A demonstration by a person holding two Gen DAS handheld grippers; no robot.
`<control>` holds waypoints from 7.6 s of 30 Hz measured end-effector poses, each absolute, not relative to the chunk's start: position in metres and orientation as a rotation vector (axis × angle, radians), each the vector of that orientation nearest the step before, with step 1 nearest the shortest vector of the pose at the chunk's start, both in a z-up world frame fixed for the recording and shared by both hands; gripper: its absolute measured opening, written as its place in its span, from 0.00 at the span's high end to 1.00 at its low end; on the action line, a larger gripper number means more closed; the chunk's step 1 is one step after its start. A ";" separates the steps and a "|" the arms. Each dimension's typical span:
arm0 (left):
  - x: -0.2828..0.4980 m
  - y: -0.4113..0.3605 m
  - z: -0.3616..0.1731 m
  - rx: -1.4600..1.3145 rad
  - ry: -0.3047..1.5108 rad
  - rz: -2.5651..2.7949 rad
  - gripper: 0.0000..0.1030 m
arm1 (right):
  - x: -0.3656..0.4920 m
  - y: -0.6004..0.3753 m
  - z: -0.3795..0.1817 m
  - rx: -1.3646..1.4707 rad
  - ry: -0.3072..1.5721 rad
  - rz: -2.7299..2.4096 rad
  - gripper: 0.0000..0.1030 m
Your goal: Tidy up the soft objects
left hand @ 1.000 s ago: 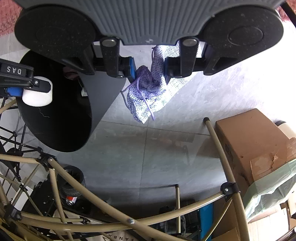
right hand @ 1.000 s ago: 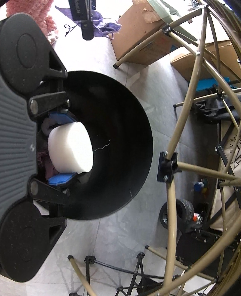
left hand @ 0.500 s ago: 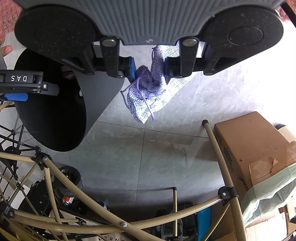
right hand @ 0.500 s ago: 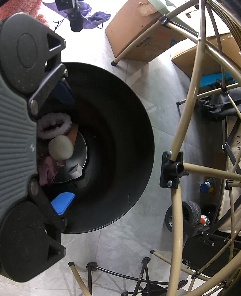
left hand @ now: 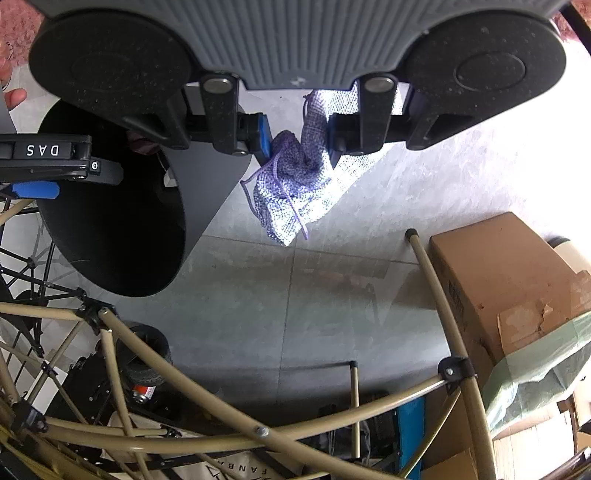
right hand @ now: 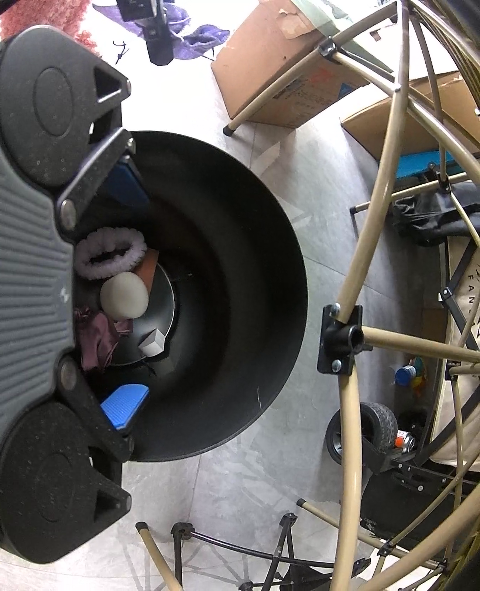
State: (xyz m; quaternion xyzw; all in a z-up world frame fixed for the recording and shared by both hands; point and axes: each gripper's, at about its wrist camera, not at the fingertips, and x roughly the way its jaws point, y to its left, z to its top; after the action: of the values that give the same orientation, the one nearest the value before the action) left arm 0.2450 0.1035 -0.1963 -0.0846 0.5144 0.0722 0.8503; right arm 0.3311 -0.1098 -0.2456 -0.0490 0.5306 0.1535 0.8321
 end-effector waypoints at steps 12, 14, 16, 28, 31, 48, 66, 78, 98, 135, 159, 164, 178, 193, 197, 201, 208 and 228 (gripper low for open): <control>0.244 0.076 -0.167 -0.137 1.002 0.098 0.73 | 0.321 -0.135 -0.221 -0.067 1.057 0.301 0.00; 0.244 0.069 -0.163 -0.128 0.989 0.086 0.73 | 0.319 -0.142 -0.216 -0.055 1.045 0.291 0.00; 0.246 0.063 -0.158 -0.118 0.975 0.075 0.73 | 0.318 -0.151 -0.212 -0.042 1.031 0.283 0.00; 0.256 0.014 -0.138 -0.068 0.927 -0.018 0.73 | 0.307 -0.201 -0.189 0.025 0.963 0.194 0.00; 0.260 -0.001 -0.136 -0.054 0.923 -0.038 0.73 | 0.306 -0.215 -0.185 0.048 0.948 0.169 0.00; 0.291 -0.071 -0.152 -0.021 0.981 -0.105 0.73 | 0.298 -0.285 -0.178 0.162 0.902 0.041 0.00; 0.317 -0.094 -0.188 -0.044 1.111 -0.069 0.73 | 0.299 -0.307 -0.185 0.203 0.918 -0.010 0.00; 0.321 -0.094 -0.193 -0.056 1.178 -0.054 0.20 | 0.300 -0.310 -0.186 0.205 0.921 -0.010 0.00; 0.318 -0.094 -0.190 -0.041 1.191 -0.036 0.02 | 0.299 -0.308 -0.188 0.205 0.920 -0.007 0.00; 0.255 -0.032 -0.023 -0.156 0.685 -0.091 0.00 | 0.238 -0.296 -0.043 0.170 0.518 0.096 0.00; 0.325 0.021 0.052 -0.235 0.479 0.027 0.00 | 0.326 -0.246 0.018 0.238 0.318 0.207 0.00; 0.344 0.031 0.060 -0.246 0.465 0.043 0.00 | 0.356 -0.242 0.019 0.282 0.323 0.212 0.00; 0.398 0.056 0.063 -0.260 0.475 0.095 0.00 | 0.421 -0.206 0.025 0.180 0.328 0.211 0.00; 0.429 0.081 0.043 -0.260 0.539 0.152 0.00 | 0.493 -0.167 -0.010 0.009 0.539 0.229 0.00; 0.434 0.083 0.037 -0.255 0.562 0.165 0.00 | 0.503 -0.163 -0.017 -0.020 0.586 0.218 0.00; 0.437 0.085 0.033 -0.258 0.577 0.171 0.00 | 0.513 -0.161 -0.023 -0.006 0.625 0.231 0.00; 0.437 0.084 0.031 -0.256 0.584 0.166 0.00 | 0.522 -0.156 -0.032 0.009 0.651 0.228 0.00; 0.436 0.083 0.027 -0.239 0.595 0.173 0.00 | 0.520 -0.158 -0.037 0.041 0.636 0.179 0.03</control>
State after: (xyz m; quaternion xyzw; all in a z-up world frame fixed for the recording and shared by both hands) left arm 0.4359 0.0826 0.0266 -0.1171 0.2921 0.0850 0.9454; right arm 0.5195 -0.1580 -0.0369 0.0202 0.3124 0.0879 0.9456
